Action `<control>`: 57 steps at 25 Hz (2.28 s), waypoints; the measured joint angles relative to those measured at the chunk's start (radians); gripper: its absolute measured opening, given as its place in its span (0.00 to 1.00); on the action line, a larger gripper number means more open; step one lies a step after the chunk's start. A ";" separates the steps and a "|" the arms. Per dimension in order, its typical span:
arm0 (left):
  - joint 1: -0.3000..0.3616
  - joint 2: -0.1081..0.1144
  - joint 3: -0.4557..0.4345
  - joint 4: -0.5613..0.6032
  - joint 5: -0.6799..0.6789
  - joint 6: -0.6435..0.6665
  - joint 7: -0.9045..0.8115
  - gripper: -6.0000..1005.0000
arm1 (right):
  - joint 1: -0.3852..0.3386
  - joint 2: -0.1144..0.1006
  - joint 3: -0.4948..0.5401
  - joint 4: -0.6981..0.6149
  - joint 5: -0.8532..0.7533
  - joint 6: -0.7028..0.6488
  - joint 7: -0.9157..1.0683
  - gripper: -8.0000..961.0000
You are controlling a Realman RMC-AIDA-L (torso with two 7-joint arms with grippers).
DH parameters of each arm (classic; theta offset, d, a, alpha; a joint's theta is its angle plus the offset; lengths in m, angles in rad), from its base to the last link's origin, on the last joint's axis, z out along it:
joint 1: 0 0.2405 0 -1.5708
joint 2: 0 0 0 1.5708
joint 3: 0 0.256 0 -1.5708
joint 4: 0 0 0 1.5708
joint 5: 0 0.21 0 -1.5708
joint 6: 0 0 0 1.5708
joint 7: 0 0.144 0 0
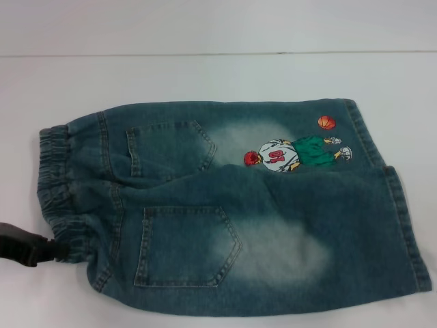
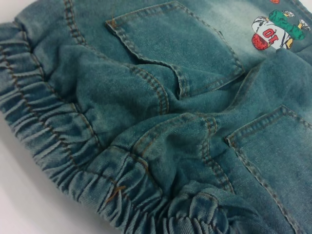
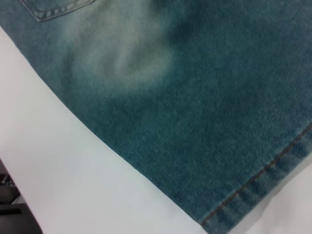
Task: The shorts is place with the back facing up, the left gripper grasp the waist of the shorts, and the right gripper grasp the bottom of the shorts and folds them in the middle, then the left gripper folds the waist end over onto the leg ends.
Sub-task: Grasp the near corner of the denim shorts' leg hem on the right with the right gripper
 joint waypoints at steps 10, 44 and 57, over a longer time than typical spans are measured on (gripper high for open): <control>0.001 -0.005 0.000 -0.006 -0.001 0.002 0.000 0.05 | 0.002 0.012 -0.039 0.058 -0.020 0.062 0.007 0.90; 0.002 0.001 0.000 0.000 -0.001 0.001 -0.007 0.06 | 0.025 0.011 -0.093 0.140 0.105 0.101 0.012 0.89; 0.001 0.001 0.000 0.000 -0.002 -0.003 -0.002 0.06 | 0.007 0.013 -0.095 0.140 0.104 0.105 -0.001 0.79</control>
